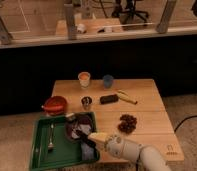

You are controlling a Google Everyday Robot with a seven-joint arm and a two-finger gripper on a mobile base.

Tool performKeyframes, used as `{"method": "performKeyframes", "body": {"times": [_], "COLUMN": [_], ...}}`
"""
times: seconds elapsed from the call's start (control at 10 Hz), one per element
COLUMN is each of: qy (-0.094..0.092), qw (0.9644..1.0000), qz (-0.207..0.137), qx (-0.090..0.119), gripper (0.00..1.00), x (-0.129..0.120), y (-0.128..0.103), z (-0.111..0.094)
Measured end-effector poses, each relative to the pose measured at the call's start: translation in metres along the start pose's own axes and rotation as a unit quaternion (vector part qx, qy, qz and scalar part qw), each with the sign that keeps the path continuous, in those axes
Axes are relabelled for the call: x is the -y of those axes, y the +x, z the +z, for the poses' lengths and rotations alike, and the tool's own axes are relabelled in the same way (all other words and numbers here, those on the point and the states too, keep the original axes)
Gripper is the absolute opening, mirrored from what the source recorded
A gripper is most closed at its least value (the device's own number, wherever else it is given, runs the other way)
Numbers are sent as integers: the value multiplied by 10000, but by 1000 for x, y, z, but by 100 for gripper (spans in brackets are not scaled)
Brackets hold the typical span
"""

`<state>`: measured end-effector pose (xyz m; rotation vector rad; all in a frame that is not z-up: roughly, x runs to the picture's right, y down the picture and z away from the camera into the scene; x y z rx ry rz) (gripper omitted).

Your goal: Place brush in purple bowl

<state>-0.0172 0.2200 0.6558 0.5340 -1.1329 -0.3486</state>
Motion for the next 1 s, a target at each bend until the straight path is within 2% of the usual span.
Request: {"method": "performKeyframes", "body": {"times": [0.4, 0.6, 0.7, 1.0], "qy": [-115, -235, -283, -385], "qw": [9999, 9997, 9996, 9993], "qz": [27, -29, -39, -34], "qx": [-39, -13, 9, -3], "gripper": [56, 77, 80, 80], "x": [0, 6, 7, 7], "y": [3, 5, 4, 5], "z": [-2, 1, 3, 5]}}
